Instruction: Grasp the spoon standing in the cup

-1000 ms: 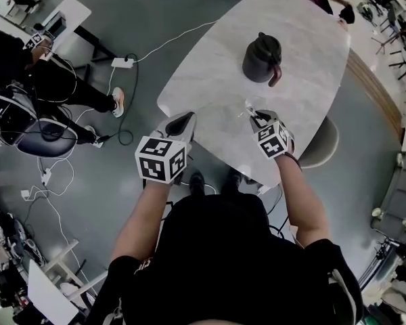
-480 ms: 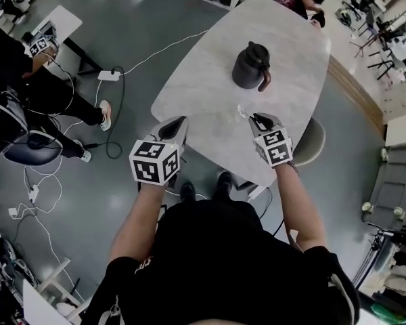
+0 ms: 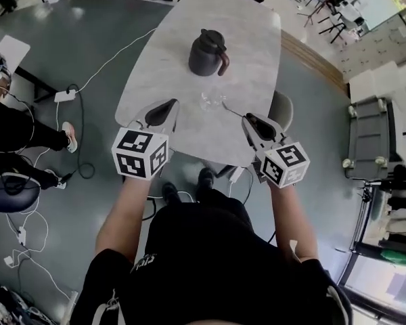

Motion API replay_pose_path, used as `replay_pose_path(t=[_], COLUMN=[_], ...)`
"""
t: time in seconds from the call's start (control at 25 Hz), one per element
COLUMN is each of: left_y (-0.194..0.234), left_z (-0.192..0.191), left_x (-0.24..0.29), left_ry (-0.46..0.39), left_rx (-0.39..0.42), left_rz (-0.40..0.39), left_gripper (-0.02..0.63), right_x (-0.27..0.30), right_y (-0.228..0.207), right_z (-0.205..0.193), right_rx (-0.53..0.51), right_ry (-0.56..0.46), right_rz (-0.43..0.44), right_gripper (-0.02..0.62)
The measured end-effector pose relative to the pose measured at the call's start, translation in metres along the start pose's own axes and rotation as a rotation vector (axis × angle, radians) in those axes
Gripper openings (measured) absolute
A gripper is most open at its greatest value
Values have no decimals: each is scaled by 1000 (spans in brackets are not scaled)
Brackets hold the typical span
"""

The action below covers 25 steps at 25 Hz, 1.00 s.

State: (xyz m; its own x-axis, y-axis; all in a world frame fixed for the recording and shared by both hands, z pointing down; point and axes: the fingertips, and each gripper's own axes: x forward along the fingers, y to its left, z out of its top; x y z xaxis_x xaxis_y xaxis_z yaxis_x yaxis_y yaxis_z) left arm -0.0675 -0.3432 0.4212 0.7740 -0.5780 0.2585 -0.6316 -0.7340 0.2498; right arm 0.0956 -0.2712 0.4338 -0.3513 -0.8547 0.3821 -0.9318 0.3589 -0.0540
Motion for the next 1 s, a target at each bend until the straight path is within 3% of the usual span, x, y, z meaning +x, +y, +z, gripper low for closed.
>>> replay_pose_path(t=[0.28, 0.56, 1.0], left_y=[-48, -93, -102], left_z=[26, 71, 73], left_x=[24, 43, 30], left_ry=[-37, -78, -92], left_rx=[69, 157, 172], left_rz=[-24, -12, 73], left_gripper=[9, 9, 9], right_x=[-84, -137, -153], right_y=[-22, -47, -76], right_z=[36, 72, 92], right_rx=[43, 33, -8], right_ry=[-169, -319, -388], right_rz=[-39, 4, 40], right_gripper=[40, 40, 40])
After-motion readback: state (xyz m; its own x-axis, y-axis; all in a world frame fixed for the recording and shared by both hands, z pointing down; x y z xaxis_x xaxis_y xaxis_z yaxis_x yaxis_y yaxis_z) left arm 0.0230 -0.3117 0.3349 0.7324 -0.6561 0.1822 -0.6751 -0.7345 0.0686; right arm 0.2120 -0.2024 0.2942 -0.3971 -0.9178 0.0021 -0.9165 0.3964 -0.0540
